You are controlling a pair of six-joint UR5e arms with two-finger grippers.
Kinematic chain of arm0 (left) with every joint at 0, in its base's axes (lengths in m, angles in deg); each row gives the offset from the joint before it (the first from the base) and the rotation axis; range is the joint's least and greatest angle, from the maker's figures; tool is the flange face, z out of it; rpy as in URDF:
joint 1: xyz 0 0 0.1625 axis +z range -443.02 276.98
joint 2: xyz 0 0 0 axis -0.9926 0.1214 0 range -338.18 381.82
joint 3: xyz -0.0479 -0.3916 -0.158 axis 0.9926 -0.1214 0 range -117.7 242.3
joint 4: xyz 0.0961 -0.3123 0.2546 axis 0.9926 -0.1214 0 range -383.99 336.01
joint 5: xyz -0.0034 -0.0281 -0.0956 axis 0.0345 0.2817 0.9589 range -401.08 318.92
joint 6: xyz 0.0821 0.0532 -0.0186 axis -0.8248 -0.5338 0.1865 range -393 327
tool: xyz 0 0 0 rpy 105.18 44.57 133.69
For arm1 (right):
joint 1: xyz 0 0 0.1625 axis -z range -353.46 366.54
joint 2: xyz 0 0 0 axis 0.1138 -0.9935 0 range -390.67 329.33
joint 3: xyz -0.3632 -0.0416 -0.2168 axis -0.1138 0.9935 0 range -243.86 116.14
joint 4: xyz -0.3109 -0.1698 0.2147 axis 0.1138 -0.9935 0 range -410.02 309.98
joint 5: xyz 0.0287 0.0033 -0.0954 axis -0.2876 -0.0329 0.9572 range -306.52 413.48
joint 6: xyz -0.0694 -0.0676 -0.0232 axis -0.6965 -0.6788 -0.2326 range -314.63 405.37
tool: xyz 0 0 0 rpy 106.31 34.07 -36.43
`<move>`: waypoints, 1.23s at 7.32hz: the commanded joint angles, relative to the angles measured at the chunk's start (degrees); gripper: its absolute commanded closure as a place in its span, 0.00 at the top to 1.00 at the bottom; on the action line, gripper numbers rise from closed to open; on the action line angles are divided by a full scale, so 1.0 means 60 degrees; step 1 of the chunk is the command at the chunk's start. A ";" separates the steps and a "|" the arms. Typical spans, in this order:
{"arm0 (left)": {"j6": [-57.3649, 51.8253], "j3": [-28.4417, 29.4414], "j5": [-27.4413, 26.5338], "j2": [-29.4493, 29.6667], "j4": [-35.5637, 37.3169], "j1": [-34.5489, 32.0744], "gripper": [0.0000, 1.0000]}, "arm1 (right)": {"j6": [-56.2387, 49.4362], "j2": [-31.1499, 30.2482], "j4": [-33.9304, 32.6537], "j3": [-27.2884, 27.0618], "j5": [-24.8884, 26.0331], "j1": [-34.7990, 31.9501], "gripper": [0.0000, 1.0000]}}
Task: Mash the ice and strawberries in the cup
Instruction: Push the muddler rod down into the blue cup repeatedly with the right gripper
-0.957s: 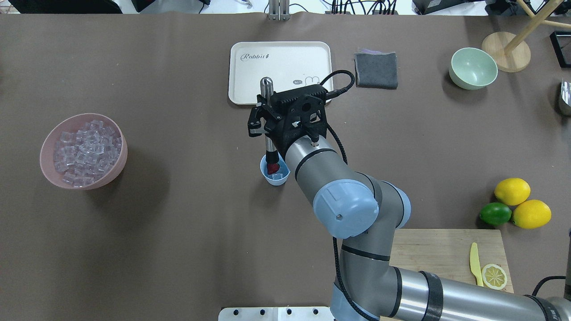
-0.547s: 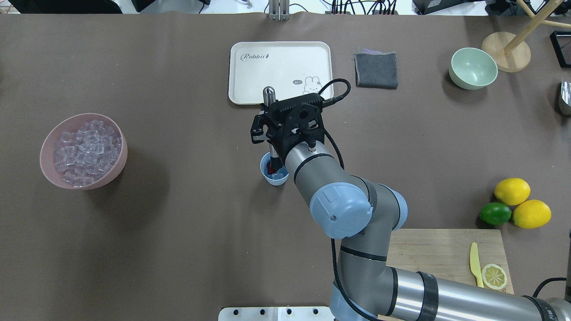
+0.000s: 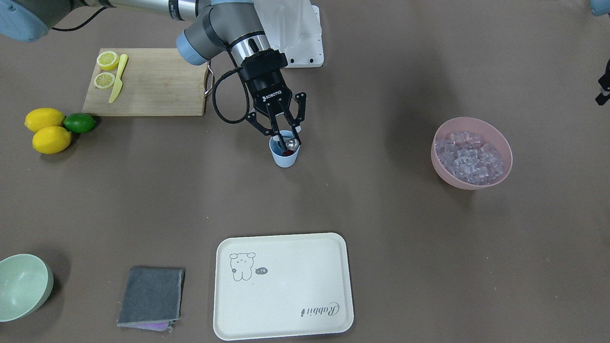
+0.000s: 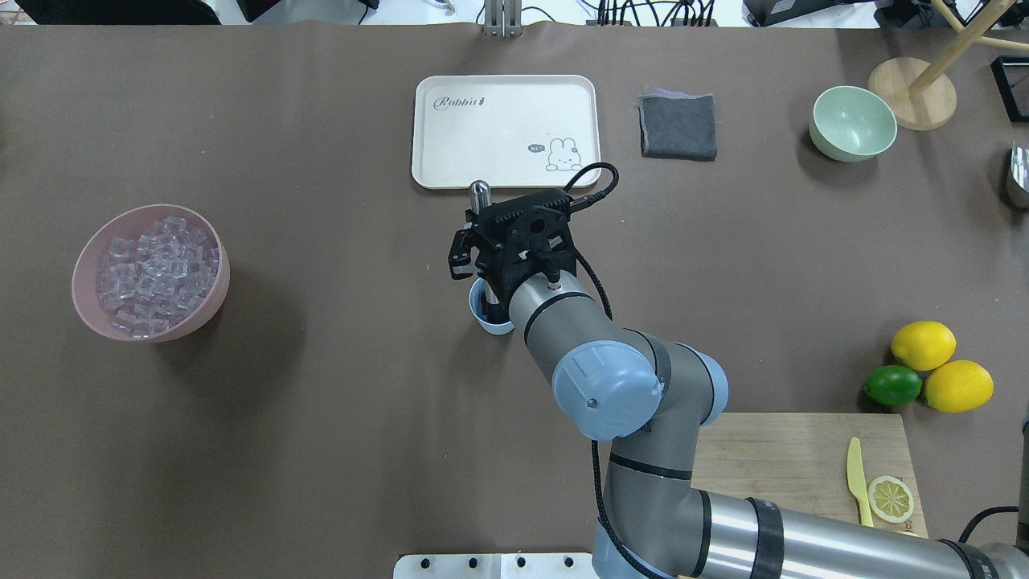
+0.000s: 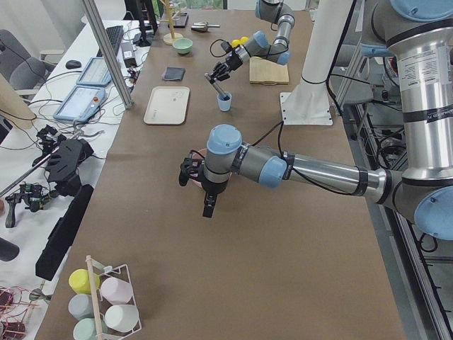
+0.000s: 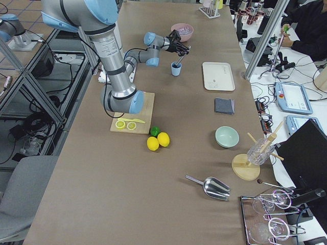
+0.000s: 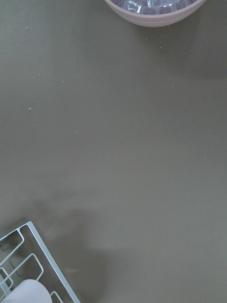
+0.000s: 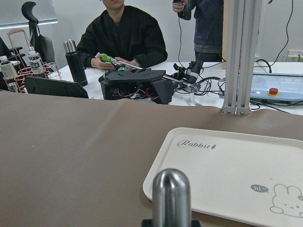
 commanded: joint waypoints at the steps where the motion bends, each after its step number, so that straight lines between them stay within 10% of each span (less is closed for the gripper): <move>1: -0.0005 0.0030 0.0000 -0.0003 0.0000 -0.0005 0.97 | -0.0055 0.0067 -0.0015 -0.0348 -0.0009 -0.0006 0.00; 9: 0.0010 -0.0043 0.0000 -0.0120 -0.0015 -0.0005 0.97 | -0.0202 0.0023 0.0014 -0.0002 -0.0521 -0.0344 0.00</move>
